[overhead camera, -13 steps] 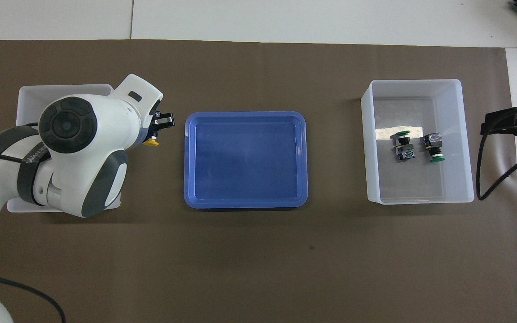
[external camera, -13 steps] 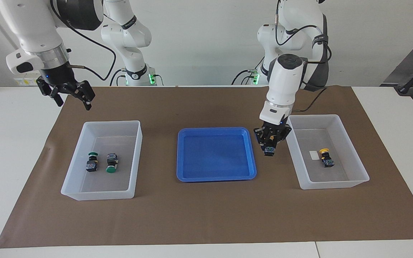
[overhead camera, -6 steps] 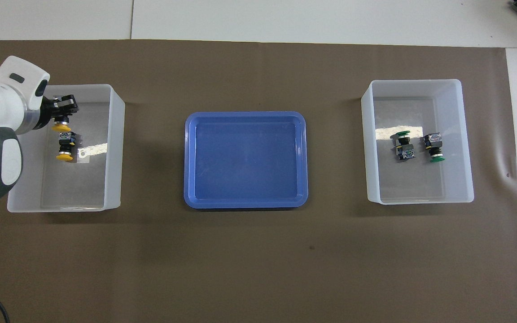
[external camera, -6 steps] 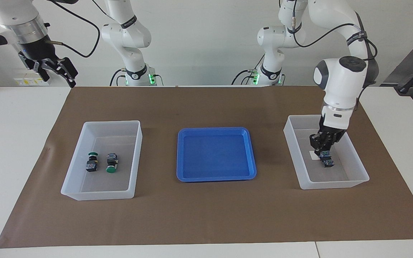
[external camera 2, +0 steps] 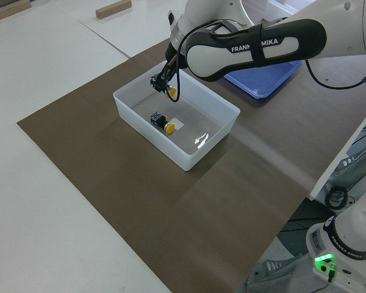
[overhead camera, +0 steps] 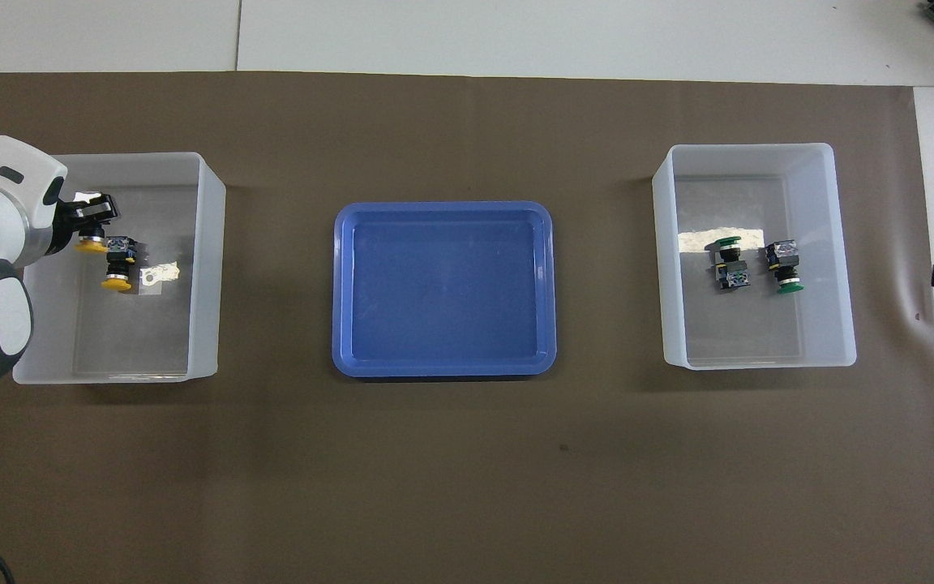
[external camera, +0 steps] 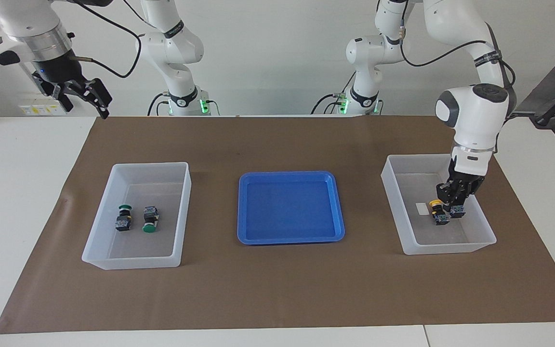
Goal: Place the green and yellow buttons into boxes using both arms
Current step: 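Carry the yellow button into the box nearest the left gripper, then lower the yellow button into the box and open the left gripper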
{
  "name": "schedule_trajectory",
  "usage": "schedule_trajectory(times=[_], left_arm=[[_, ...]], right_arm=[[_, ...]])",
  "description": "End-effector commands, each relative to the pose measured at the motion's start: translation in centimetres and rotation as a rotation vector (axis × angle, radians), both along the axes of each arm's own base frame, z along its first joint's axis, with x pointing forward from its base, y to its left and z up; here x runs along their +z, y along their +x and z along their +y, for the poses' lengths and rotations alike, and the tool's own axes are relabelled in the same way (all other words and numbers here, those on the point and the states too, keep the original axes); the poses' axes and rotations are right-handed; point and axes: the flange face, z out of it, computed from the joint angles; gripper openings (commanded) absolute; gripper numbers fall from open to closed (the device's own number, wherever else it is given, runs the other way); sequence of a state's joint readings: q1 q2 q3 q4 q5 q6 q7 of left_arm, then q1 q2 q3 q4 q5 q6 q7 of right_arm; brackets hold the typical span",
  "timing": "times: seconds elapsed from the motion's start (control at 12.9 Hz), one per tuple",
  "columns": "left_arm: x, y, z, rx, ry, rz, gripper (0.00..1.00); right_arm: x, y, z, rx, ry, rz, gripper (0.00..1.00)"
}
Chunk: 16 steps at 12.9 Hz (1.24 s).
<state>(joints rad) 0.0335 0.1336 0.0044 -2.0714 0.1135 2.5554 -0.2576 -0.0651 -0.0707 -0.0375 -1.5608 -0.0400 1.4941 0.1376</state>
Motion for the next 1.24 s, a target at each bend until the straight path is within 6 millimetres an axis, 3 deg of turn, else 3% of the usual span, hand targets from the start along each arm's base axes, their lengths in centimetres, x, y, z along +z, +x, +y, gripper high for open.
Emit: schedule_trajectory(times=[0.0,0.23,0.31,0.39,0.46,0.54,0.85,1.16], left_arm=[[-4.6,-1.0,-0.7,-0.042,0.004,0.0,0.0],[-7.5,-1.3,-0.9,-0.054,-0.002,-0.018,0.0],[-7.8,-1.4,-1.1,-0.057,-0.002,-0.011,0.11],[-8.1,-1.5,-1.1,-0.056,-0.002,0.0,0.43],[-8.0,-1.5,-1.1,-0.061,0.0,0.0,0.82],[-8.0,-1.4,-1.1,-0.089,0.01,-0.001,1.0],[-6.6,-1.3,-1.0,-0.166,0.043,0.005,1.0],[0.5,-2.2,-1.3,-0.25,0.087,0.088,1.0]], right_arm=[[-0.5,-0.6,0.5,0.032,0.026,0.01,1.0],[-0.6,-0.7,1.3,0.039,0.026,0.019,1.0],[-0.6,-0.7,1.2,0.038,0.027,0.019,1.0],[-0.6,-0.7,1.2,0.042,0.033,0.018,1.0],[-0.6,-0.7,1.5,0.046,0.067,0.018,1.0],[-0.8,-0.9,1.8,0.045,0.086,0.019,1.0],[-1.0,-1.0,1.9,0.048,0.086,0.02,1.0],[-1.0,-1.0,1.8,0.049,0.08,0.018,1.0]])
